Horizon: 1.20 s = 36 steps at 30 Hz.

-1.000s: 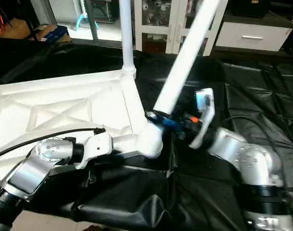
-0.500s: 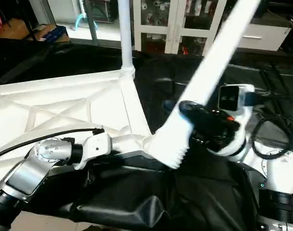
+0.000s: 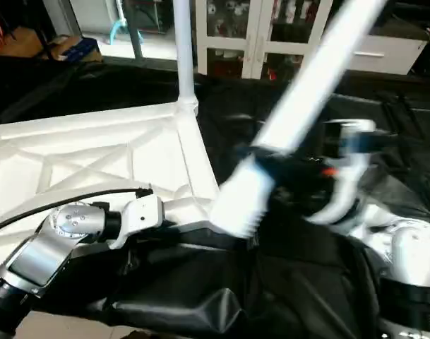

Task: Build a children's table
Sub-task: Insert table leg to table base

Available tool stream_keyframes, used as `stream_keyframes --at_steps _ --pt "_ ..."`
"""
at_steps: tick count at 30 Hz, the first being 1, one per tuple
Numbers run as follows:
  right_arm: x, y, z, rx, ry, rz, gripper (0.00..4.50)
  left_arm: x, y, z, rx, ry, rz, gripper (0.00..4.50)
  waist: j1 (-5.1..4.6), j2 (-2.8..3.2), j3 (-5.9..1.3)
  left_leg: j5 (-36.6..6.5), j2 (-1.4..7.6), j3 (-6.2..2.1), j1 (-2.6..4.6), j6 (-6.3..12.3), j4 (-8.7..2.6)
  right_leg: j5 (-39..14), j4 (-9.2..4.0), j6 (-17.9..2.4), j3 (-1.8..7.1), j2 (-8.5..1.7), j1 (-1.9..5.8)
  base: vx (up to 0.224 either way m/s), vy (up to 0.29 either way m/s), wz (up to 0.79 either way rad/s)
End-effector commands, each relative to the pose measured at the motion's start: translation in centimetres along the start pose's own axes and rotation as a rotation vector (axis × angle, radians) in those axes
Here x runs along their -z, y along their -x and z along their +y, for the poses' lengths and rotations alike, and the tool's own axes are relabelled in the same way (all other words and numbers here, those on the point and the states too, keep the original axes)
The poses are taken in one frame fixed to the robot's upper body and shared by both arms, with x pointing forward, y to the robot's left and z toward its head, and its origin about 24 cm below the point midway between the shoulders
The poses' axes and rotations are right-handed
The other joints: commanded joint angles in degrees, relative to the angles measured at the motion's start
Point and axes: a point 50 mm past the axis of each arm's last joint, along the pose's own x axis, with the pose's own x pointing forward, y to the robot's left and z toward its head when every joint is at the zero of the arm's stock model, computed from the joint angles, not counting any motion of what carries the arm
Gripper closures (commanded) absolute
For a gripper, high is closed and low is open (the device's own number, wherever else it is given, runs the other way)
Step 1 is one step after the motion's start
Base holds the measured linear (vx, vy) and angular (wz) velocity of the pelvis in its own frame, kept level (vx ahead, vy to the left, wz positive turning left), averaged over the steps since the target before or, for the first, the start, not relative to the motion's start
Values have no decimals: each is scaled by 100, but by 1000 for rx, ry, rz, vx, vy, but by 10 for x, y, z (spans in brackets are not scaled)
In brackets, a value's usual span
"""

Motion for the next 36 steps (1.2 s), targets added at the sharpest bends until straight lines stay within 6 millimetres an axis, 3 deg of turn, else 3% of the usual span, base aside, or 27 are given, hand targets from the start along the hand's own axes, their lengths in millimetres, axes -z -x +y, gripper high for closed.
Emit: stream_keyframes --at_steps 1,5,11,16,23,27,32,33,35,36 --pt "-6 -9 -8 118 127 5 265 17 -6 -13 67 32 78 450 -12 -47 -233 -297 163 13 119 164 -447 41 -301 -1513 32 13 126 0 0 0" --pt "-18 -11 -27 294 146 -99 265 17 -5 -13 66 35 80 450 -30 -42 -232 -276 147 18 134 112 -446 122 -288 -1515 42 22 122 0 0 0" --pt "-22 -6 -39 399 46 -199 265 17 -5 -13 64 40 81 450 -1 -49 -253 98 125 32 120 328 -405 781 -238 -1594 37 48 163 0 0 0" --pt "-24 -7 -41 402 -18 -279 265 18 -5 -14 64 41 83 450 -10 -37 -229 -231 157 40 129 316 -442 373 -265 -1577 43 32 137 0 0 0" --pt "-29 -4 -39 360 -116 -357 265 18 -5 -14 67 42 86 450 -1 -43 -234 -72 145 59 126 309 -429 606 -250 -1527 42 53 139 0 0 0" --pt "-29 -5 -38 358 -129 -358 265 18 -5 -14 66 42 87 450 3 -45 -226 -206 157 74 132 257 -444 395 -268 -1485 43 44 128 0 0 0" --pt "-17 -10 -36 420 -10 -169 265 18 -5 -14 68 40 90 450 17 -57 -221 -25 147 77 113 203 -427 569 -260 -1382 34 60 147 0 0 0" --pt "-1 -16 -39 479 161 50 265 18 -5 -14 72 33 84 450 29 -49 -224 -58 155 65 105 159 -414 538 -266 -1286 15 62 154 0 0 0" --pt "12 -18 -43 495 294 183 265 17 -6 -15 74 26 76 450 31 -61 -209 -124 149 71 96 88 -425 459 -280 -1192 29 48 160 0 0 0" --pt "15 -19 -44 497 323 201 265 16 -6 -15 74 24 72 450 15 -51 -210 -374 160 78 105 5 -440 227 -297 -1146 45 26 136 0 0 0"
